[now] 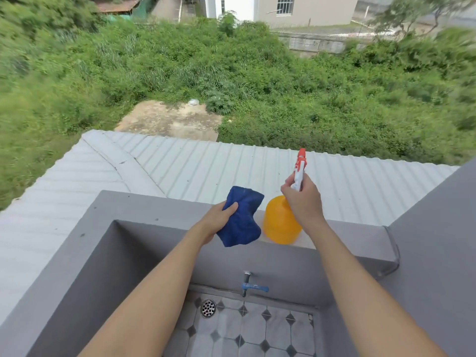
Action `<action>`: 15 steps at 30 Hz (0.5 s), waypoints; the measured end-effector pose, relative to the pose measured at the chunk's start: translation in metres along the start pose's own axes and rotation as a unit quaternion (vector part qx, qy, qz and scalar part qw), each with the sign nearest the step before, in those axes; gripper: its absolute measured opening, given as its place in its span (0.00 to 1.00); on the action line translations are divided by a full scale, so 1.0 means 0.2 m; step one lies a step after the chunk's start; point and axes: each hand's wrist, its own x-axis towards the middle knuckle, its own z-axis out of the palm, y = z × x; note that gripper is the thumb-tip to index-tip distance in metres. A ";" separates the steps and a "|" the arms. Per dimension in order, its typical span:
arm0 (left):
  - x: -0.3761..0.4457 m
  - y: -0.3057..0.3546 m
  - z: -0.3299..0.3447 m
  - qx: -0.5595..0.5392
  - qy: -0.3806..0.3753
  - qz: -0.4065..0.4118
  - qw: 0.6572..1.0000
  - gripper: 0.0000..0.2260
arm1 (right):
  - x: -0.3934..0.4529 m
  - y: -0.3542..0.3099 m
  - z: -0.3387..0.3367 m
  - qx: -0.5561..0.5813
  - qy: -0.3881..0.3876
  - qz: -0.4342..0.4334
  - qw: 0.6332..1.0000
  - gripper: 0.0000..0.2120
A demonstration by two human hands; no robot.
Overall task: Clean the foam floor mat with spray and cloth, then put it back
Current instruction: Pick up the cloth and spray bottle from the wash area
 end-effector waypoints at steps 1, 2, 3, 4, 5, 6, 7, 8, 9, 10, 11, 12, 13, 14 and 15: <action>0.04 -0.01 0.00 0.006 -0.006 -0.003 1.000 0.16 | 0.00 0.03 0.02 -0.002 0.005 -0.003 1.000 0.04; 0.08 -0.03 0.00 0.015 -0.005 -0.007 1.000 0.16 | 0.00 0.06 0.04 -0.005 0.008 -0.003 1.000 0.04; 0.13 -0.06 -0.01 0.031 0.006 -0.012 0.999 0.15 | -0.01 0.09 0.06 -0.006 0.012 -0.002 1.000 0.05; 0.18 -0.10 -0.02 0.069 0.027 -0.016 0.997 0.15 | -0.01 0.11 0.07 -0.004 0.017 0.002 1.000 0.05; 0.22 -0.14 -0.04 0.125 0.055 -0.012 0.991 0.14 | -0.01 0.12 0.08 0.000 0.024 0.004 1.000 0.05; 0.25 -0.19 -0.06 0.180 0.091 -0.004 0.979 0.13 | 0.00 0.12 0.09 0.003 0.031 0.006 0.999 0.05; 0.27 -0.23 -0.08 0.217 0.133 0.009 0.967 0.11 | 0.02 0.12 0.09 0.005 0.038 0.009 0.999 0.04; 0.28 -0.26 -0.10 0.229 0.167 0.021 0.959 0.10 | 0.03 0.12 0.10 0.008 0.045 0.014 0.999 0.04; 0.27 -0.28 -0.11 0.230 0.198 0.033 0.952 0.12 | 0.04 0.12 0.10 0.011 0.049 0.018 0.999 0.03; 0.26 -0.30 -0.11 0.249 0.237 0.044 0.938 0.16 | 0.04 0.13 0.11 0.012 0.052 0.019 0.998 0.03; 0.26 -0.32 -0.11 0.303 0.279 0.057 0.910 0.21 | 0.04 0.13 0.11 0.011 0.053 0.022 0.998 0.03; 0.26 -0.34 -0.10 0.368 0.317 0.083 0.870 0.24 | 0.04 0.14 0.12 0.009 0.057 0.024 0.998 0.03; 0.26 -0.35 -0.10 0.426 0.325 0.126 0.835 0.24 | 0.04 0.14 0.12 0.010 0.062 0.027 0.998 0.04; 0.27 -0.37 -0.11 0.475 0.290 0.177 0.812 0.22 | 0.04 0.14 0.13 0.011 0.071 0.028 0.997 0.04; 0.27 -0.40 -0.12 0.527 0.226 0.223 0.788 0.20 | 0.04 0.14 0.14 0.012 0.081 0.029 0.996 0.05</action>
